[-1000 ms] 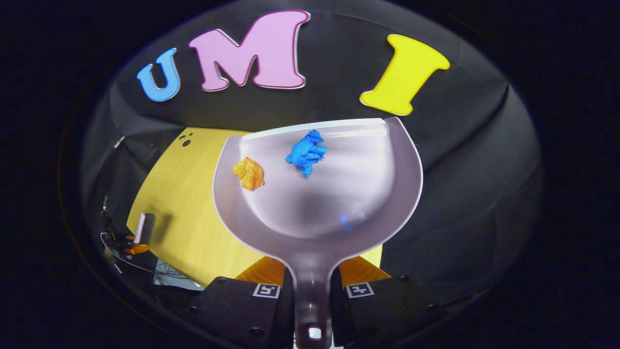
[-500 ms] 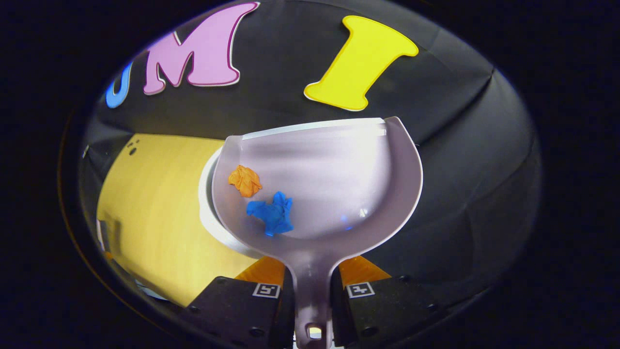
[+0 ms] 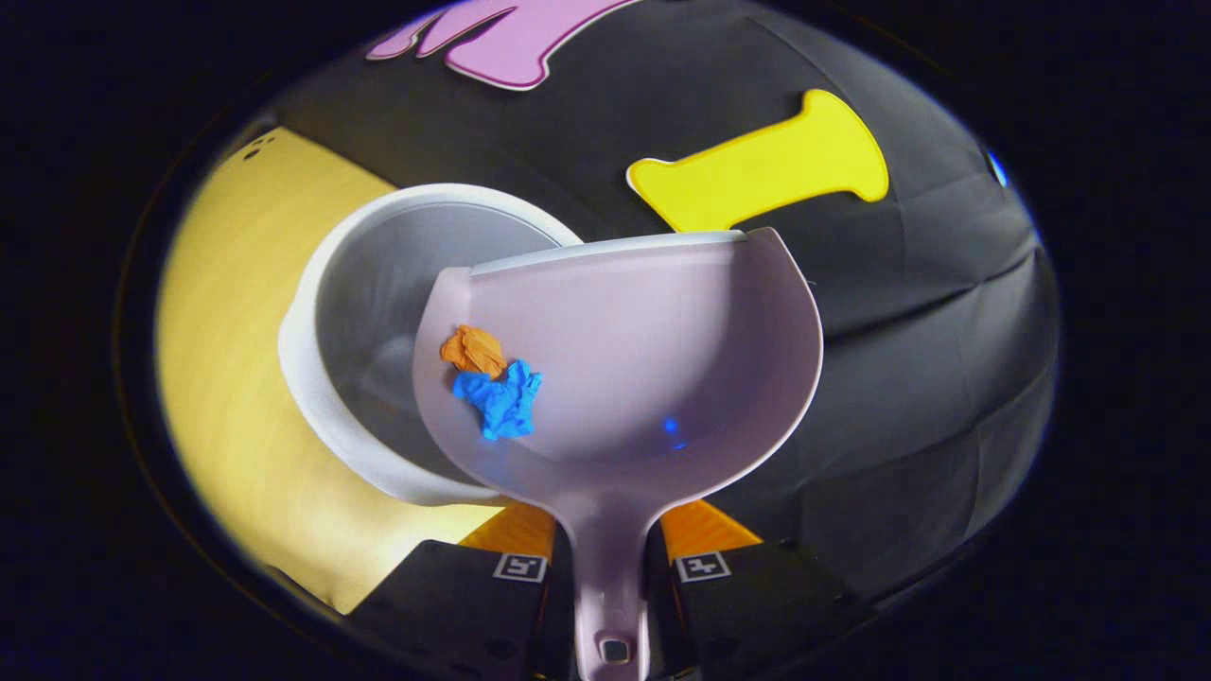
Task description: Pick up the small broom and dustpan from the desktop, sweep the trash into the dustpan with the broom, and then empty the trash into the garbage bin.
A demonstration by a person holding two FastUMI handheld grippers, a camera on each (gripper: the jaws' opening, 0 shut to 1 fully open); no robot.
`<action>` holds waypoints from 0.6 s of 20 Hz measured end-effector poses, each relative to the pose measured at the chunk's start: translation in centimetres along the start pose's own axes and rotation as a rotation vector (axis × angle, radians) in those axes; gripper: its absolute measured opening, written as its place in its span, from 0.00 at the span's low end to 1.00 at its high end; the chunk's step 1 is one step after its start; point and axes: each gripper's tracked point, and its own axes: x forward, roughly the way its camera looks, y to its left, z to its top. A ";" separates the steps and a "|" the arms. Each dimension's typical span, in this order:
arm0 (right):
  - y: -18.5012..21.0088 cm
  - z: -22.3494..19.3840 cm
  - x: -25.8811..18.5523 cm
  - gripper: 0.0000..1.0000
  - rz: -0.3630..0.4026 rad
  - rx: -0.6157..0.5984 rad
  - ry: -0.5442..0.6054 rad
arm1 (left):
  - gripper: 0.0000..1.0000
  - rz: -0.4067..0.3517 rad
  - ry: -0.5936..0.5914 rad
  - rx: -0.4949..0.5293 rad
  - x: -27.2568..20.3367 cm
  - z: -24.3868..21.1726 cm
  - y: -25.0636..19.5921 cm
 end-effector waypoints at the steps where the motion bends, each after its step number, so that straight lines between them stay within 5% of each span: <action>1: -0.2 -0.1 0.0 0.35 -0.012 -0.040 0.001 | 0.26 0.000 0.005 0.003 0.3 0.1 0.1; 7: -1.8 1.3 0.7 0.39 -0.064 -0.333 -0.027 | 0.26 -0.005 0.020 0.045 0.7 0.4 -1.0; 10: -3.1 1.4 -0.1 0.31 -0.033 -0.458 -0.029 | 0.26 -0.014 0.022 0.050 0.9 0.1 -1.7; 11: -3.6 1.2 0.0 0.39 -0.021 -0.491 -0.027 | 0.26 -0.015 0.019 0.050 0.9 0.0 -1.8; 12: -4.0 1.2 -0.2 0.31 -0.009 -0.516 -0.021 | 0.26 -0.017 0.018 0.046 0.9 -0.1 -2.0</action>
